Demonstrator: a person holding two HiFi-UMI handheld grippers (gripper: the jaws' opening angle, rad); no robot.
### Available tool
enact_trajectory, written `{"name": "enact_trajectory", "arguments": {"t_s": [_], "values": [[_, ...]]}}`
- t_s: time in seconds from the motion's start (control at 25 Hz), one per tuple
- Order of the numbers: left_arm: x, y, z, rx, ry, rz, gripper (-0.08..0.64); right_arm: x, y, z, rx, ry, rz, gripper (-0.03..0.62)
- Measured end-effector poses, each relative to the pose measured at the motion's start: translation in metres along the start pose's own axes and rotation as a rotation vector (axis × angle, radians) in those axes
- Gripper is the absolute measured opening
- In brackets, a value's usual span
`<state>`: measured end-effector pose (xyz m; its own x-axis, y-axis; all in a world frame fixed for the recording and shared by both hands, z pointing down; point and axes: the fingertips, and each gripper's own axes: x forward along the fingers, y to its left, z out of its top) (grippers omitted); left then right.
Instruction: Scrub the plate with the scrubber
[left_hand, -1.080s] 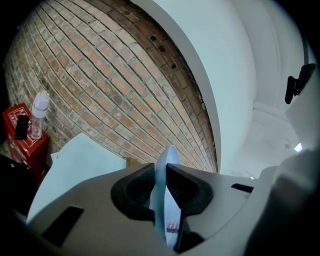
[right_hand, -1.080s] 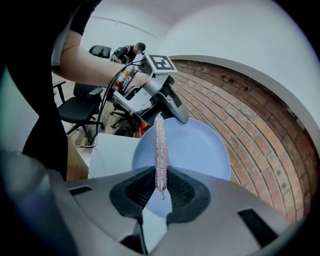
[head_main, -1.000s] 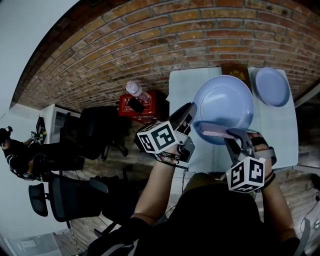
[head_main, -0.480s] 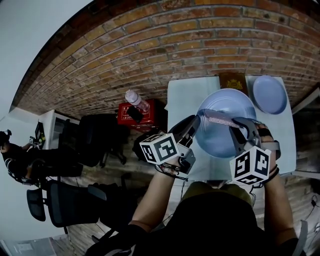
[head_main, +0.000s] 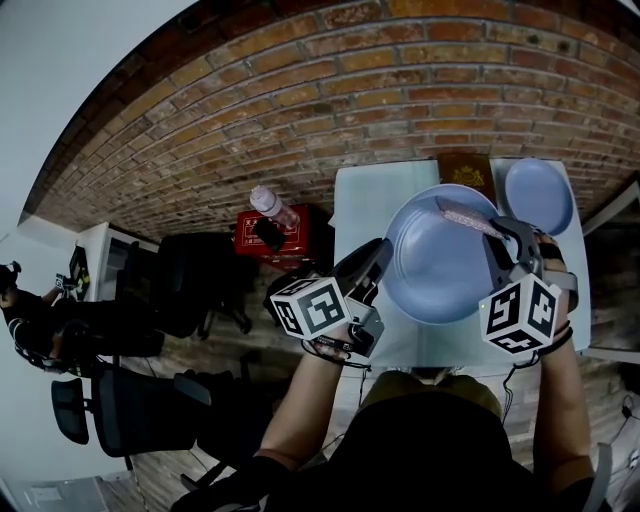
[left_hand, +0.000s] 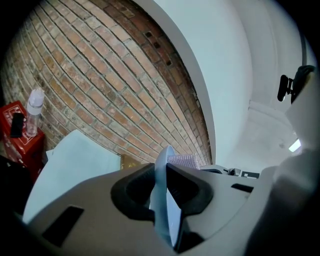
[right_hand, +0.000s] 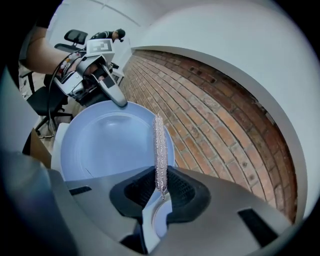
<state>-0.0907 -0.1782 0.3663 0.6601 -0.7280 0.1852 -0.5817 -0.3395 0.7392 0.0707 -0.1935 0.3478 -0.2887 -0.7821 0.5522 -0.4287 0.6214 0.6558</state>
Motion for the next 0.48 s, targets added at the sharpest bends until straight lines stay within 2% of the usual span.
{"name": "enact_trajectory", "arguments": {"t_s": [0.2,0.48], "values": [[-0.004,0.004,0.014,-0.011,-0.030,0.003,0.080,-0.001,0.004,-0.013,0.000,0.034,0.023,0.087],[-0.005,0.011,0.033,-0.013,-0.074,0.014,0.083,-0.007,0.034,-0.022,-0.021,0.057,0.097,0.087]]}}
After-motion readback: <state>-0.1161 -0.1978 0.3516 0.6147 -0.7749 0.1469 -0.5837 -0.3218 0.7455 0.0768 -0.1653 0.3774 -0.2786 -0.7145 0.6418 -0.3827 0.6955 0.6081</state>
